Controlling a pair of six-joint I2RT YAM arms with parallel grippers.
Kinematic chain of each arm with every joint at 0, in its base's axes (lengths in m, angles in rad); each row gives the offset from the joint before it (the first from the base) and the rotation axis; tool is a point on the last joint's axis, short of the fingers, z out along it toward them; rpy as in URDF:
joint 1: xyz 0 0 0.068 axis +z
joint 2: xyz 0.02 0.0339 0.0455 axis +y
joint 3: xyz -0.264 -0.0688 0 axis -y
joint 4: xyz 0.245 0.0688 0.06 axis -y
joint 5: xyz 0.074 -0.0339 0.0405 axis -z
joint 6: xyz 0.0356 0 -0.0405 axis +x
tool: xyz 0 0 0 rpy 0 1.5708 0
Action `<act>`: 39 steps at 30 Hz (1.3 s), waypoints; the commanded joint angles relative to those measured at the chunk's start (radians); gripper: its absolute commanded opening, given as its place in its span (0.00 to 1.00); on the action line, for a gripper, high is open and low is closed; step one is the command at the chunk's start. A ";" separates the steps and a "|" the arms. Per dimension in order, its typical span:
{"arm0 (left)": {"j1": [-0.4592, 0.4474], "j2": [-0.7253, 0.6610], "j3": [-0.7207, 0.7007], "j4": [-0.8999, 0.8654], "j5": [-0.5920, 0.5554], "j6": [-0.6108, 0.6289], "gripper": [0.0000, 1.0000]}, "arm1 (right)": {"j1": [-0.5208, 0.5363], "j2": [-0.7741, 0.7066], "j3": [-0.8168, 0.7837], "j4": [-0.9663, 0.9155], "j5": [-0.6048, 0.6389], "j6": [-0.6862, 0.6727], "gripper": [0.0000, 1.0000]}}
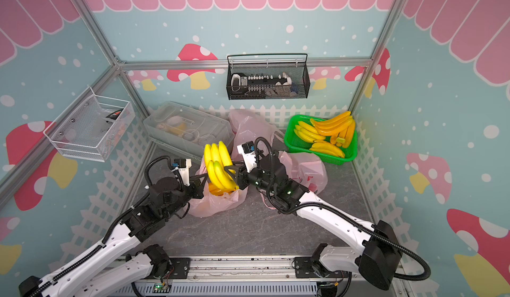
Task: Place the banana into a plastic bag & tie a knot
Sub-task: Place the banana into the plastic bag.
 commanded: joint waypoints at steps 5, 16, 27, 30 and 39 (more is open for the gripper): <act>0.006 -0.021 -0.038 0.041 0.012 -0.034 0.00 | 0.002 0.054 -0.123 0.207 0.137 0.019 0.17; 0.032 0.040 0.000 0.054 0.045 -0.081 0.00 | 0.057 0.101 -0.186 0.189 0.214 -0.088 0.15; 0.137 0.075 0.030 0.017 0.119 -0.093 0.00 | 0.145 0.092 -0.241 0.172 0.262 -0.207 0.15; 0.137 0.083 0.045 0.030 0.184 -0.067 0.00 | 0.148 0.171 -0.174 0.146 0.246 -0.217 0.15; 0.136 -0.043 0.004 0.009 0.162 -0.031 0.00 | 0.193 0.365 0.070 -0.001 0.240 -0.261 0.16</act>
